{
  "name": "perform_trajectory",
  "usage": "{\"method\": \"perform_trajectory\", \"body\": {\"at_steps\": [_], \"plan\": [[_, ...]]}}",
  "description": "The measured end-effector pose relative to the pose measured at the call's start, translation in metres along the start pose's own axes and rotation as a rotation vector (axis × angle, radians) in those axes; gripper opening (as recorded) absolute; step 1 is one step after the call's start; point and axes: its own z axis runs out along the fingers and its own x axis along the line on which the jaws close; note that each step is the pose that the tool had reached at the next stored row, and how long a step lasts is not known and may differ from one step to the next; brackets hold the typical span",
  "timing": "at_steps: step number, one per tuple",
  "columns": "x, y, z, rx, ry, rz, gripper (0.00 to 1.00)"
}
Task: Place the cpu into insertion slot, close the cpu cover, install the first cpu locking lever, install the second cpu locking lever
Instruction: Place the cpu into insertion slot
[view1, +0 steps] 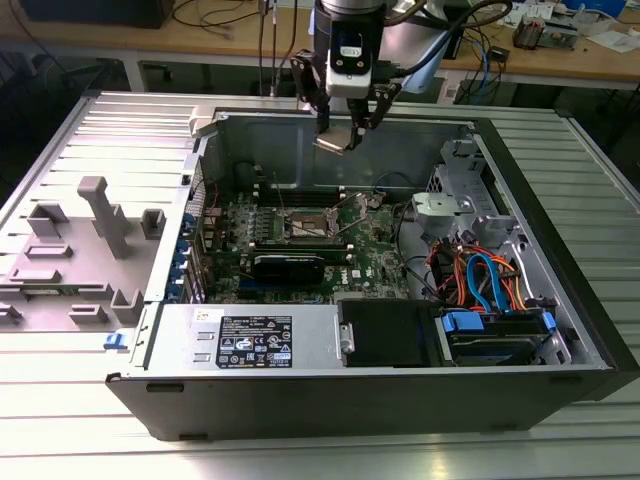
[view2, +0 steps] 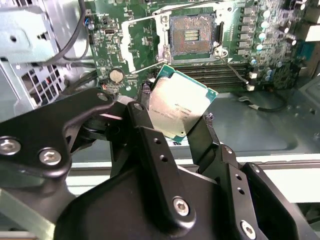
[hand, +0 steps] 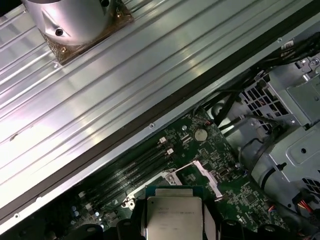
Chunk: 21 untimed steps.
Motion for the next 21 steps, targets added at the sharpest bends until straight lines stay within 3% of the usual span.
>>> {"method": "perform_trajectory", "body": {"at_steps": [21], "plan": [[-0.0001, -0.0006, 0.0067, -0.0009, -0.0129, 0.137, 0.54]]}}
